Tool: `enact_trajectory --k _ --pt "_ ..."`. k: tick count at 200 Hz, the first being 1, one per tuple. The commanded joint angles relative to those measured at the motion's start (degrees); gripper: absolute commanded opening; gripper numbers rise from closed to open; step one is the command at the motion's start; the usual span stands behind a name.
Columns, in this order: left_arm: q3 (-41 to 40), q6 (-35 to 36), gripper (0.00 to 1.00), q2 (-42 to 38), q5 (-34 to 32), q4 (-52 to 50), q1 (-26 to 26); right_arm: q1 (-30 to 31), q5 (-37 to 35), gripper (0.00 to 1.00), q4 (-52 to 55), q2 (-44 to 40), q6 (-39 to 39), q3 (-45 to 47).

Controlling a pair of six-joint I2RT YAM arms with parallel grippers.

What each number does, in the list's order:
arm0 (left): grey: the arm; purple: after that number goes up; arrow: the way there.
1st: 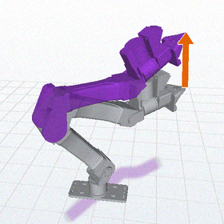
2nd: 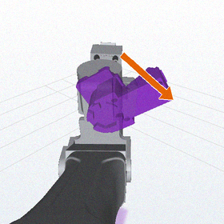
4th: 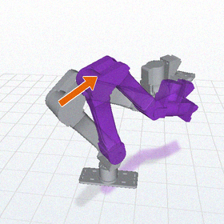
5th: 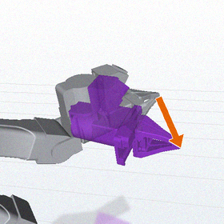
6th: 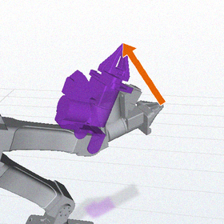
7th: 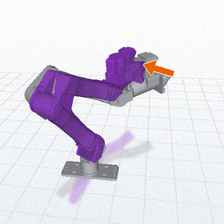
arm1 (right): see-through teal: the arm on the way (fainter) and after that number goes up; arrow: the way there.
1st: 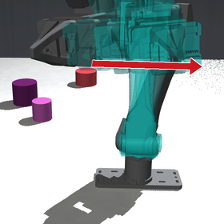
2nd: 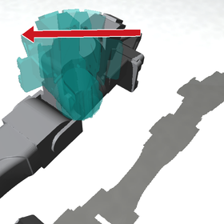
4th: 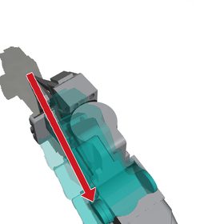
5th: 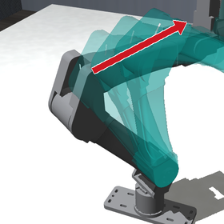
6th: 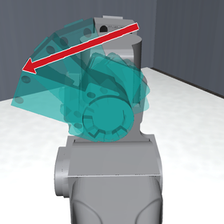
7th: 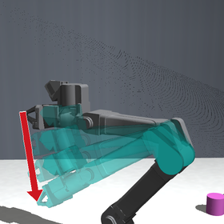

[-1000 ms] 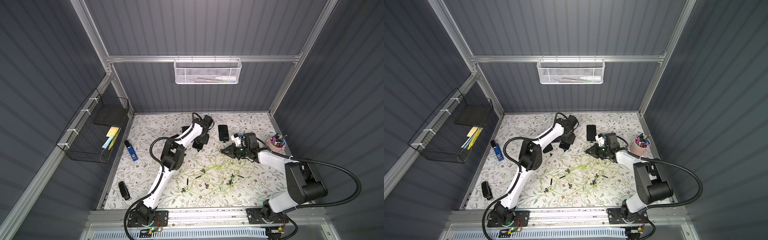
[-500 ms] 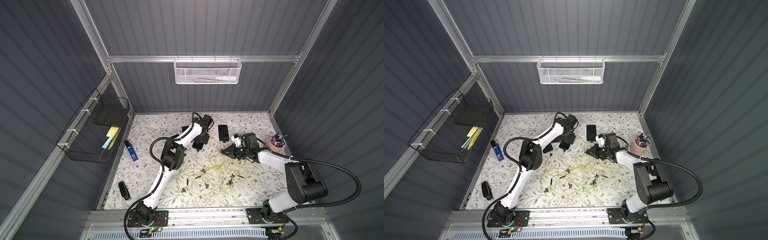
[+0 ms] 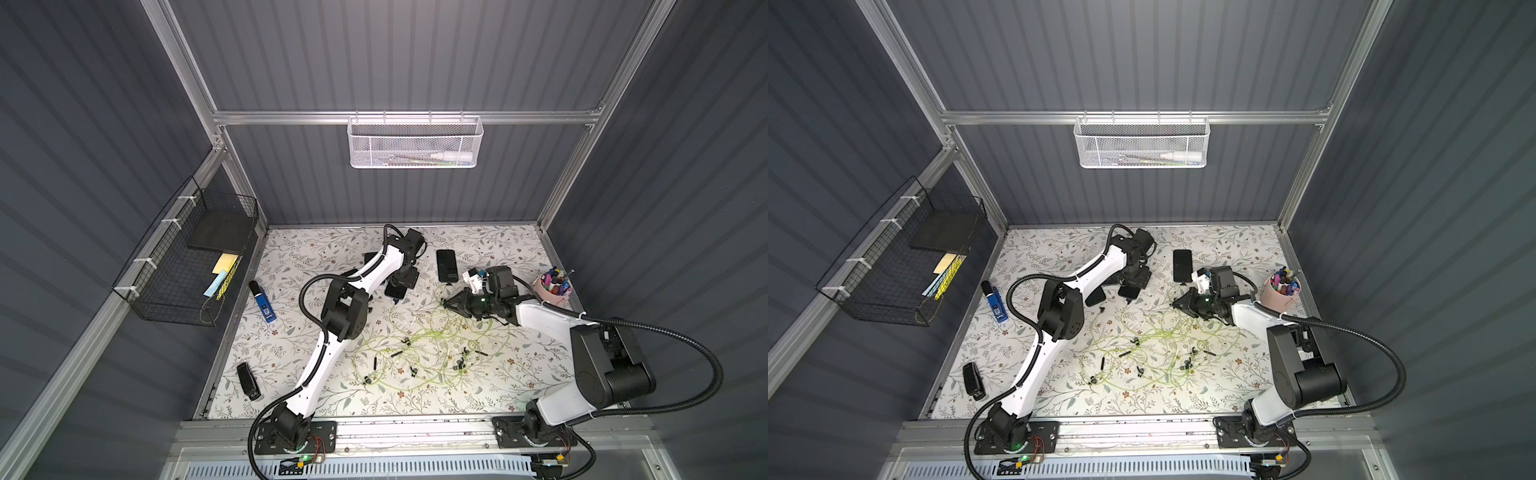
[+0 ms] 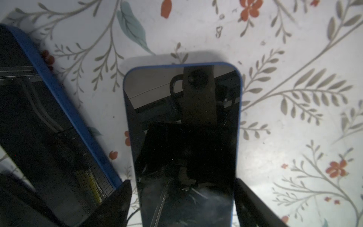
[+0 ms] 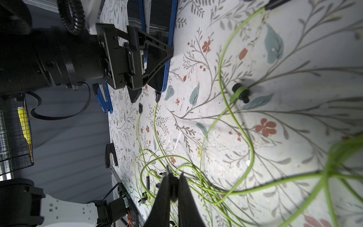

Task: Plug wired earphones into phones
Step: Pick up the phone at the center of the board.

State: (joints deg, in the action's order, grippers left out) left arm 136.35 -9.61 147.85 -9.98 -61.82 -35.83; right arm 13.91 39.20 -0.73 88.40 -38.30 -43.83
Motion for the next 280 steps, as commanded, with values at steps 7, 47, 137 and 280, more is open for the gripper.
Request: enact_trajectory --k 7,47,137,280 --pt "-5.77 0.92 0.80 6.65 4.88 -5.32 -0.21 -0.03 -1.10 0.10 1.83 -2.07 0.87 -0.64" --pt "-7.98 0.58 0.77 6.53 8.02 -5.17 1.37 -0.03 -1.82 0.10 2.58 -3.32 0.69 -0.37" --pt "-10.15 0.88 0.65 5.09 3.21 -5.17 1.64 0.30 -2.45 0.10 2.75 -3.59 -0.02 -0.66" --pt "-39.52 -39.34 0.38 -37.03 23.26 33.07 10.48 10.15 -8.25 0.01 -7.28 -5.26 4.50 -2.78"
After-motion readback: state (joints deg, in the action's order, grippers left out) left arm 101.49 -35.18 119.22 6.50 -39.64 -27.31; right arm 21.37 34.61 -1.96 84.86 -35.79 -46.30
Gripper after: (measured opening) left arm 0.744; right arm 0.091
